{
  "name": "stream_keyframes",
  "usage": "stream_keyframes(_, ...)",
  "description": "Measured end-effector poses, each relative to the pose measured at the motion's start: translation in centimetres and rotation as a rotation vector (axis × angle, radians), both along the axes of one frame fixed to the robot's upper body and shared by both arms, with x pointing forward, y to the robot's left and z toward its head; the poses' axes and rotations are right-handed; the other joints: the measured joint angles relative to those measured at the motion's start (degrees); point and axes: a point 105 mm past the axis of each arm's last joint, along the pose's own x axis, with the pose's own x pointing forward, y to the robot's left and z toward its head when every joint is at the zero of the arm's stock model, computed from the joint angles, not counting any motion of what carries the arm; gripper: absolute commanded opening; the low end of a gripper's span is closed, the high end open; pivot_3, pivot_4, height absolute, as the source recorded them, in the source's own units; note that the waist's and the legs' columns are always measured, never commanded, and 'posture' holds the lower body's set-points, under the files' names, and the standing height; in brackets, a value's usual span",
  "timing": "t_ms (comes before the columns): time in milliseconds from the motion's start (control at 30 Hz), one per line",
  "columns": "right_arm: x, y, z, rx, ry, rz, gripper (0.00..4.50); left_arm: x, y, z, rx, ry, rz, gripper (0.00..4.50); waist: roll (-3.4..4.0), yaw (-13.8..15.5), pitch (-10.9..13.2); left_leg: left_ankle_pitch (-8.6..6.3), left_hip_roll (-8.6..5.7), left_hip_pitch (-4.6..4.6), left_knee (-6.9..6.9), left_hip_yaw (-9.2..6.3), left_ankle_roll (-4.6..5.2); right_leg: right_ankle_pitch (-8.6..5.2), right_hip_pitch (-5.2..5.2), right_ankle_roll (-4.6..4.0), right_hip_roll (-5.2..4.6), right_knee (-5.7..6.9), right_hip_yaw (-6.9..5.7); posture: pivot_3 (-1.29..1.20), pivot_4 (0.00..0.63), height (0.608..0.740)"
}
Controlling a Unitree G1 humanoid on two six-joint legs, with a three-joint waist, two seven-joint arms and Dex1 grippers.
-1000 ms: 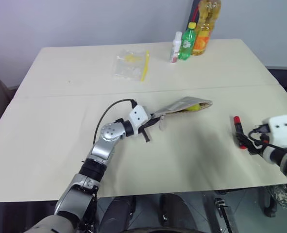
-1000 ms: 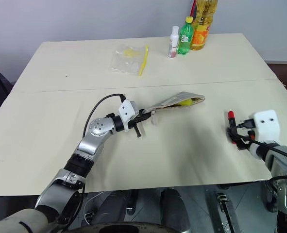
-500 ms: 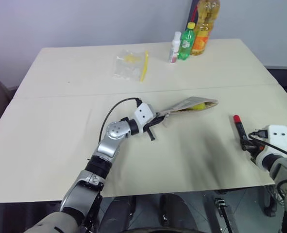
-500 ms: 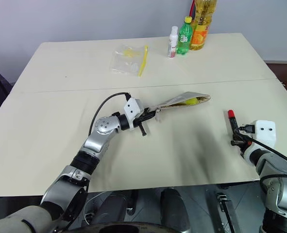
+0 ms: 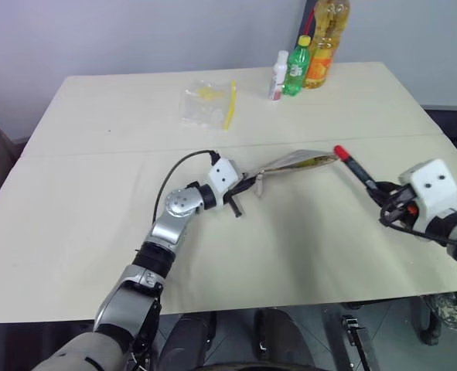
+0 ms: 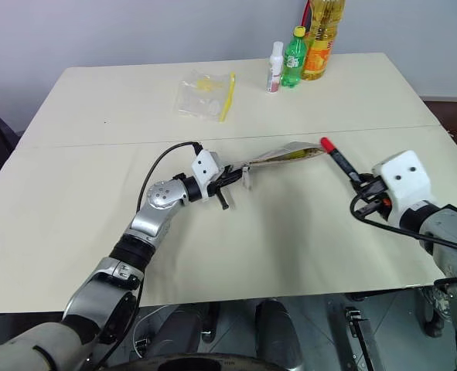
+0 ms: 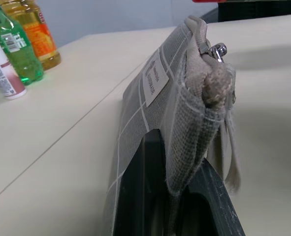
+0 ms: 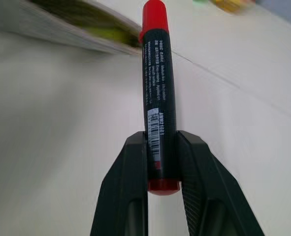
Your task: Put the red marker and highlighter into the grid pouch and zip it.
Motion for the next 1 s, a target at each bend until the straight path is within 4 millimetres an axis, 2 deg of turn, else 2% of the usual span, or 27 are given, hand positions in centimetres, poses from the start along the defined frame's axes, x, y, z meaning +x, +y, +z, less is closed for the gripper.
stream_keyframes(200,0.0,1.1,-0.6,-0.044,0.033,0.069,0.33,0.0,0.1,0.1,0.001,-0.009,-0.001,0.0,0.0,0.0,0.0,0.0,0.0,0.0,0.0,-0.01,0.0,0.0,-0.01,-0.01,-0.02,0.0,0.04,0.0,0.15,0.74)
stream_keyframes(400,0.1,1.2,-1.0,-0.074,0.045,0.086,0.33,0.1,0.1,0.1,0.006,-0.012,-0.005,0.0,0.0,0.0,0.0,0.0,0.0,0.0,0.0,-0.01,0.0,0.0,-0.01,-0.01,-0.02,0.0,0.04,0.0,0.15,0.74)
stream_keyframes(733,0.8,1.5,-0.8,-0.27,0.051,0.149,0.33,-0.4,0.6,0.2,0.063,-0.061,-0.051,0.0,0.0,0.0,0.0,-0.01,0.0,0.0,-0.02,-0.01,-0.01,0.0,-0.03,-0.02,-0.02,-0.01,0.04,0.0,0.15,0.74)
stream_keyframes(900,1.4,3.3,-0.1,-0.344,0.036,0.244,0.33,-0.9,0.2,0.2,0.107,-0.103,-0.107,0.0,0.0,0.0,0.0,-0.01,0.0,0.0,-0.02,0.0,-0.01,0.0,-0.04,-0.02,-0.03,-0.02,0.04,0.0,0.15,0.74)
stream_keyframes(1000,1.5,4.6,-0.4,-0.415,0.042,0.316,0.33,-1.2,0.3,0.1,0.126,-0.107,-0.134,0.0,0.0,0.0,0.0,-0.01,0.0,-0.01,-0.03,-0.01,-0.01,0.0,-0.04,-0.02,-0.04,-0.03,0.04,0.0,0.15,0.74)
